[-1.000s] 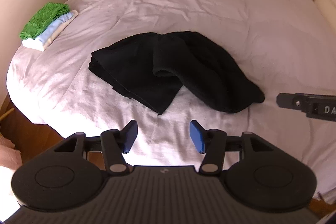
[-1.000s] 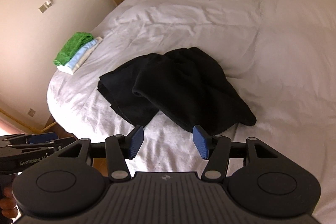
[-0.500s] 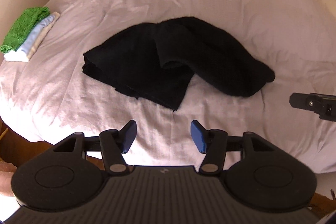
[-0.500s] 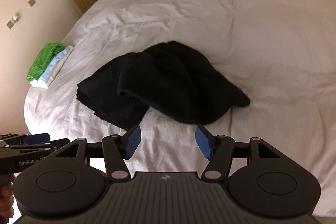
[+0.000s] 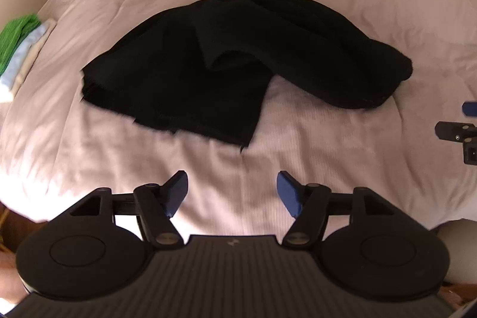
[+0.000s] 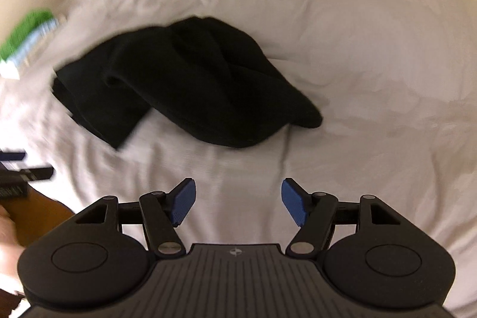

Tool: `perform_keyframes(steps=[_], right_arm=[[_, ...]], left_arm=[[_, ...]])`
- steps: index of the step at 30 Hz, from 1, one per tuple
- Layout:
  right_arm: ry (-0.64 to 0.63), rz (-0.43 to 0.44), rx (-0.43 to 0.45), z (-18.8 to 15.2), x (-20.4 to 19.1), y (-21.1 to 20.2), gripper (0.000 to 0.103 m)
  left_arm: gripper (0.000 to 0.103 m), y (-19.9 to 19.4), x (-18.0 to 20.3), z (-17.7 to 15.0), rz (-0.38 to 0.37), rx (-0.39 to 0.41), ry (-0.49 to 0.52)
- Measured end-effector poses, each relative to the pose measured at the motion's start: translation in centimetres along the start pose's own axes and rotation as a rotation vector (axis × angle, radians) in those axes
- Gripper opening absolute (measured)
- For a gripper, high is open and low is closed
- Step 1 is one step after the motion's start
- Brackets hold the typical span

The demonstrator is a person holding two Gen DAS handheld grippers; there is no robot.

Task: Fold clothes
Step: 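Move both open grippers over the crumpled black cardigan, then grasp the cardigan edge with both grippers and lift it off the bed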

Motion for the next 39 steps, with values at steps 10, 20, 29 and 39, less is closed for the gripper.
perform_keyframes(steps=[10,20,29,39], right_arm=[[-0.46,-0.1,0.038,1.2,0.8,7.6,0.079],[-0.914,-0.012,0.153,0.1,-6.1,12.4,0.087],[-0.79,0.061,0.096,3.5,-5.4,14.2,0.009],[-0.399,0.233,0.096,13.3,-2.5,8.0,0.008]], left_arm=[[0.066,9.2,3.3,2.5,0.154,0.027,0.2],[0.073,14.1,3.0,0.7,0.27,0.003,0.346],[0.009,12.9,-0.1,3.1,0.219,0.114,0.37],[0.008,4.9,-12.5,16.9,0.176,0.324,0.048]])
Point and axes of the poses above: each gripper's, at about its wrist camera, not at the fingertips, and y roughly the way its jaws point, x to its right, z to its top, the point moved 6 cm from there along y, roughly the way its jaws point, and after that the axes turned 3 degrees about x, right-handed, at the moved point
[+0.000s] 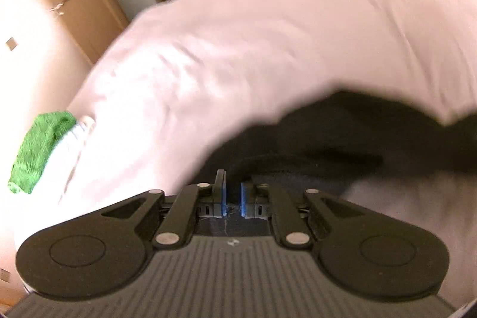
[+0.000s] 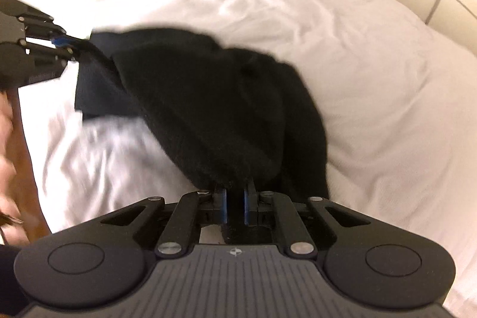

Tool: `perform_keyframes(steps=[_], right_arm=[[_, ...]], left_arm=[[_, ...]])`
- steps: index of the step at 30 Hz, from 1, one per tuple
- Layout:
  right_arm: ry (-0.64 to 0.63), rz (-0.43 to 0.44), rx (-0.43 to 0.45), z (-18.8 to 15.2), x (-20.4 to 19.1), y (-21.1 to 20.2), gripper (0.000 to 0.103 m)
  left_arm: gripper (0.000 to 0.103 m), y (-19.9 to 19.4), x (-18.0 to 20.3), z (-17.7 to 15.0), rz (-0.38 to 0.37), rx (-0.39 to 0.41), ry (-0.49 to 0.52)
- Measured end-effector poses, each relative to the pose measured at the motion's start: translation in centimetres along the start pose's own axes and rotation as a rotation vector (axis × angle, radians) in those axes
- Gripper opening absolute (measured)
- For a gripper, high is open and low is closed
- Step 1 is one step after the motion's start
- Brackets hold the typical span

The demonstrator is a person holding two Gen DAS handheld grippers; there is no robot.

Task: Fold clothes
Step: 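Grasp the cardigan edge with both grippers and lift it off the bed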

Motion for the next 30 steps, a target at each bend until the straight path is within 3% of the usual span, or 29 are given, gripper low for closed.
perform_keyframes(steps=[6,8,12,14,15,17,19,21,26,28,30], right_arm=[[0.294,-0.059,0.132,8.1,7.8,-2.1,0.008],[0.425,-0.074,0.175,10.0,11.1,-2.9,0.008],[0.797,-0.08,0.201,10.3,17.5,-4.2,0.008],[1.021,-0.087,0.176,8.7,20.4,-4.1,0.012],[1.138,-0.091,0.148,7.4,21.7,-3.7,0.017],[1.238,-0.107,0.117,4.9,23.2,-3.1,0.033],[1.229,-0.139,0.117,3.5,23.6,-3.1,0.055],[1.198,-0.143,0.097,1.8,23.3,-2.8,0.071],[1.081,-0.154,-0.049,-3.4,19.9,0.5,0.075],[0.955,-0.185,-0.128,-5.4,18.6,1.8,0.078],[0.804,-0.22,-0.19,-7.0,17.4,3.2,0.082]], left_arm=[[0.006,5.7,-1.8,16.8,-0.011,0.246,0.032],[0.006,7.2,-1.3,22.8,-0.048,0.307,0.027],[0.01,10.1,0.8,31.6,-0.196,0.303,-0.006],[0.032,10.5,1.8,32.3,-0.297,0.263,-0.015],[0.043,10.7,2.2,31.7,-0.338,0.238,-0.021],[0.041,11.3,2.7,28.3,-0.377,0.174,-0.02],[0.041,12.0,3.3,23.9,-0.409,0.08,-0.019],[0.041,13.3,3.6,17.6,-0.437,-0.083,-0.058],[0.039,15.3,4.5,2.8,-0.484,-0.473,-0.192],[0.039,15.5,5.2,-1.2,-0.466,-0.583,-0.203],[0.039,15.3,5.8,-3.5,-0.449,-0.641,-0.202]])
Point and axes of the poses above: each gripper's, at about its wrist camera, not at the fingertips, and y roughly the way its jaws point, x to its right, z to its top, the point moved 6 cm from there along y, roughly the way its jaws point, and after that the axes turned 3 degrees about x, right-handed, at the moved point
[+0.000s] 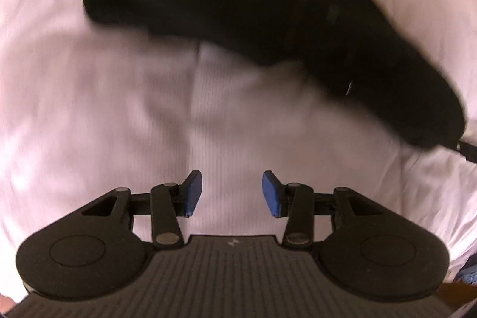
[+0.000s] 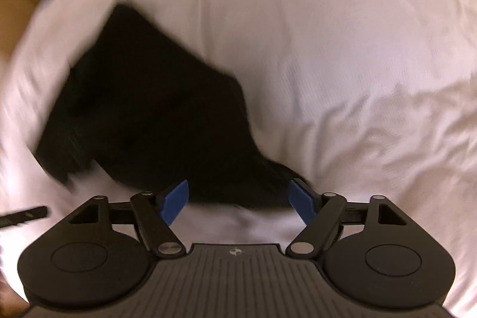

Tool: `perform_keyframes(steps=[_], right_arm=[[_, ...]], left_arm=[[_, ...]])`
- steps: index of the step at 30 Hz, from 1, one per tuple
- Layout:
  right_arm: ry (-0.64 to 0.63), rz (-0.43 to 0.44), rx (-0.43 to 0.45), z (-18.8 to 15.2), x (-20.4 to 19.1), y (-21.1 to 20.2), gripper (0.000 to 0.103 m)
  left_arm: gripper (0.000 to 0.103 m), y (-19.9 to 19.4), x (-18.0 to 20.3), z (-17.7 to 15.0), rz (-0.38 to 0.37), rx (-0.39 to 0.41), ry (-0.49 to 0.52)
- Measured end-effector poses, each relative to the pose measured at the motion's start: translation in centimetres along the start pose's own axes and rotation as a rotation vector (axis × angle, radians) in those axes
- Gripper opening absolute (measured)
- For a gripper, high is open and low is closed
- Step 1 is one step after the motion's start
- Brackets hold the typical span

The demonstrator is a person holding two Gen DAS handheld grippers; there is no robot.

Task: Fold clothes
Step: 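Grasp the cardigan edge with both grippers and lift it off the bed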

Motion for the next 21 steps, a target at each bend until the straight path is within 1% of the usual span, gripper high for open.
perform_keyframes(steps=[1,3,5,6,7,8,9,11,13,14,15,17,20,21], right_arm=[[-0.085,-0.027,0.014,-0.4,-0.2,0.6,0.088],[-0.254,-0.08,0.048,-1.0,-0.7,1.6,0.089],[-0.41,-0.073,0.098,-1.5,-2.0,2.6,0.082],[-0.481,-0.045,0.113,-1.7,-3.0,2.8,0.061],[-0.501,-0.01,0.1,-1.8,-3.8,2.9,0.034],[-0.51,0.025,0.083,-1.9,-4.6,2.9,0.014],[-0.454,0.081,0.059,-1.9,-5.1,2.6,0.01],[-0.313,0.199,0.01,-1.8,-6.1,1.6,0.01],[-0.146,0.375,-0.007,-1.5,-7.6,-1.0,0.01],[-0.042,0.5,-0.019,-1.3,-8.5,-2.8,0.01],[0.04,0.618,-0.008,-0.7,-9.5,-4.9,0.008],[0.196,0.846,0.024,0.6,-11.1,-9.4,0.008],[0.409,1.085,0.105,2.5,-10.5,-15.0,0.008],[0.461,1.118,0.128,2.6,-9.6,-16.1,0.008]], left_arm=[[0.039,0.2,0.0,-0.5,0.0,-0.009,-0.006],[0.04,0.2,0.2,-1.0,0.001,-0.005,-0.002],[0.04,0.0,0.1,-1.4,0.029,0.02,0.016],[0.04,-0.1,0.4,-2.1,0.042,0.032,0.02],[0.04,-0.3,1.1,-3.4,0.051,0.045,0.01],[0.04,-0.6,0.8,-3.5,0.056,0.056,-0.005],[0.04,-0.8,0.4,-3.8,0.06,0.067,-0.019],[0.04,-1.8,0.2,-4.4,0.068,0.096,-0.038],[0.04,-3.0,0.4,-4.8,0.076,0.129,-0.044],[0.04,-3.6,0.3,-5.1,0.079,0.147,-0.048],[0.04,-4.3,0.1,-5.4,0.08,0.169,-0.056],[0.04,-5.3,0.4,-5.7,0.064,0.211,-0.061],[0.04,-7.4,-0.4,-6.5,0.049,0.261,-0.071],[0.04,-7.8,-0.5,-6.8,0.048,0.273,-0.072]])
Point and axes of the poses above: each gripper's, at about its wrist camera, not at the fingertips, and y roughly the way its jaws point, x to its right, z to its top, the point moved 6 cm from there along y, roughly the way its jaws point, and after that the axes turned 3 degrees about x, right-handed, at the moved point
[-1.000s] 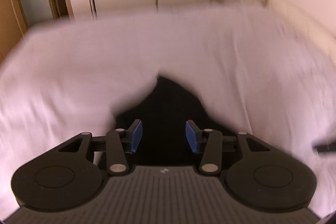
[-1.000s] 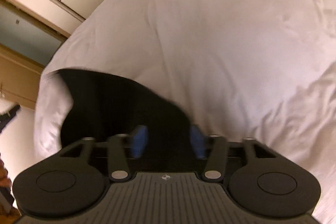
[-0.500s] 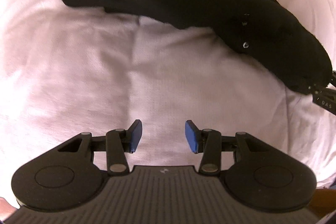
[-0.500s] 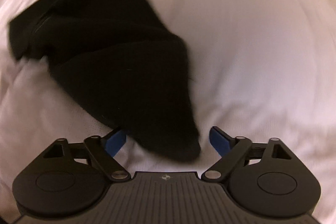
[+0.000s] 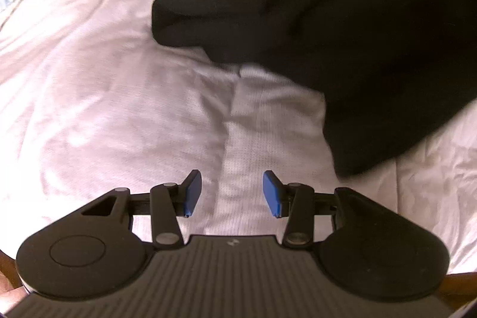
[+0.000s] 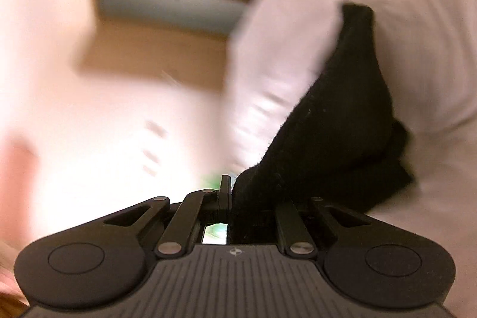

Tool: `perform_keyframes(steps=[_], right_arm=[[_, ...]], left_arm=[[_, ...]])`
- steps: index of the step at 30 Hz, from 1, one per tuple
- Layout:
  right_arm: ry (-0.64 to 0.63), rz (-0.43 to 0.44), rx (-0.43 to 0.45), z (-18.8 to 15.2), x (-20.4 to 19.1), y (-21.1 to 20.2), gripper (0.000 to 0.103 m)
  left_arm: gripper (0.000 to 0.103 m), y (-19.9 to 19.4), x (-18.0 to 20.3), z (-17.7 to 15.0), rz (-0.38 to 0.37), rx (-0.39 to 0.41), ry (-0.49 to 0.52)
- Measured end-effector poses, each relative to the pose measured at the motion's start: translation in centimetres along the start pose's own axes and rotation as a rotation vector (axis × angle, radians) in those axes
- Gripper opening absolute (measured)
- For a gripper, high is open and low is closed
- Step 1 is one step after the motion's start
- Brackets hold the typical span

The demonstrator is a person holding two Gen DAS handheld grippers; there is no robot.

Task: Fold clothes

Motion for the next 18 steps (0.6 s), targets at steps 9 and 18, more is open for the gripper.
perform_keyframes(steps=[9,18], right_arm=[[0.363,-0.786,0.266,-1.3,18.6,-16.0,0.038],[0.276,-0.91,0.169,-6.7,24.8,-20.3,0.059]], left_arm=[[0.042,2.0,1.6,-6.4,-0.066,-0.107,-0.02],[0.059,8.1,4.0,-9.5,-0.324,-0.197,-0.385]])
Point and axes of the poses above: each gripper's, at about its wrist camera, not at the fingertips, and y roughly the way its jaws point, x to its right, z to its top, the point moved 6 cm from there along y, roughly the way its jaws point, and after that the axes turned 3 degrees about x, right-handed, at the moved point
